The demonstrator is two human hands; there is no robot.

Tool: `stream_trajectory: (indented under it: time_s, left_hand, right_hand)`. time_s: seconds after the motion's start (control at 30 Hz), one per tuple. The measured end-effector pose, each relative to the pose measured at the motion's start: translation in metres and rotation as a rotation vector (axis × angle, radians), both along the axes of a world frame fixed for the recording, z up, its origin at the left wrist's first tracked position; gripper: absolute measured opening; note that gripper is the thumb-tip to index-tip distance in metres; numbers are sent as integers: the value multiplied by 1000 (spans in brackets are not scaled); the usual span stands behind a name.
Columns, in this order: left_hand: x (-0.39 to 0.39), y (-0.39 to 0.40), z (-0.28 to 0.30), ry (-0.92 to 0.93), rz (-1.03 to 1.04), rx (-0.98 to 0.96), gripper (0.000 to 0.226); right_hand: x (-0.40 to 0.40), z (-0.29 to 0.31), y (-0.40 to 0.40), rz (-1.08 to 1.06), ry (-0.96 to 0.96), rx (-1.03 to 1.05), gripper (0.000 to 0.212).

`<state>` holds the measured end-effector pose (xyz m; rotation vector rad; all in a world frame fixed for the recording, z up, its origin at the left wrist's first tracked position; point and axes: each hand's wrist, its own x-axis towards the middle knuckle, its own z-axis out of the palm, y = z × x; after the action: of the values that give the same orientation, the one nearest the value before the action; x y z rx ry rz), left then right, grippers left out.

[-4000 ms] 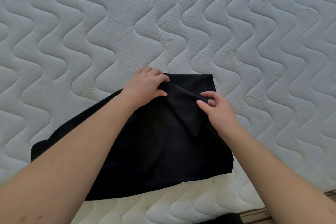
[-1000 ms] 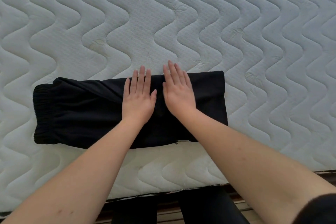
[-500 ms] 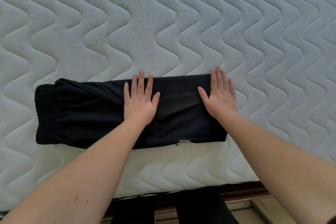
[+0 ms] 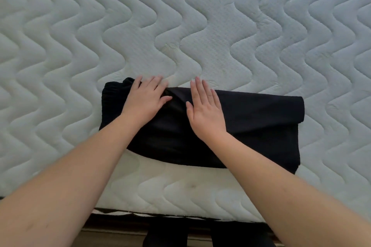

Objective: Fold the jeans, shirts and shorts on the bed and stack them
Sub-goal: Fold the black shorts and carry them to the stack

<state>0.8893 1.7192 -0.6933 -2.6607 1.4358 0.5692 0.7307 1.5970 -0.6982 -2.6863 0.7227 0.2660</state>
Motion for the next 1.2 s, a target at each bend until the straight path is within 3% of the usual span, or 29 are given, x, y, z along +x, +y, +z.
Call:
stream_trajectory:
  time_s: [0.23,0.4,0.5,0.63,0.77,0.83,1.0,1.2]
  left_hand:
    - [49,13,8,-31,-10,27,32]
    - [65,-5,6,178,347,43,19]
    - [67,-7,4,170,438,78,16]
    - [57,8,-1,118,305,-159,21]
    - [36,25,-5,-46,-104,-368,44]
    - [20,26,-6,-21,-204,-330,58]
    - [-5,37,-29,-13,-191,-21,65]
    - [-6,39,-42,-69,-149,21,65]
  right_hand:
    - [34,-7,17,42,21,1,68]
    - [35,-12,7,32,85,-20,62]
    - [32,-11,6,49,49,-37,67]
    - [27,-14,17,136,-2,-31,64]
    - [17,-27,32,159,61,-76,66]
    - [17,-32,35,141,75,-92,66]
    - [11,-35,32,136,63,-108,63]
    - [-41,-33,-11,80,134,-128,63]
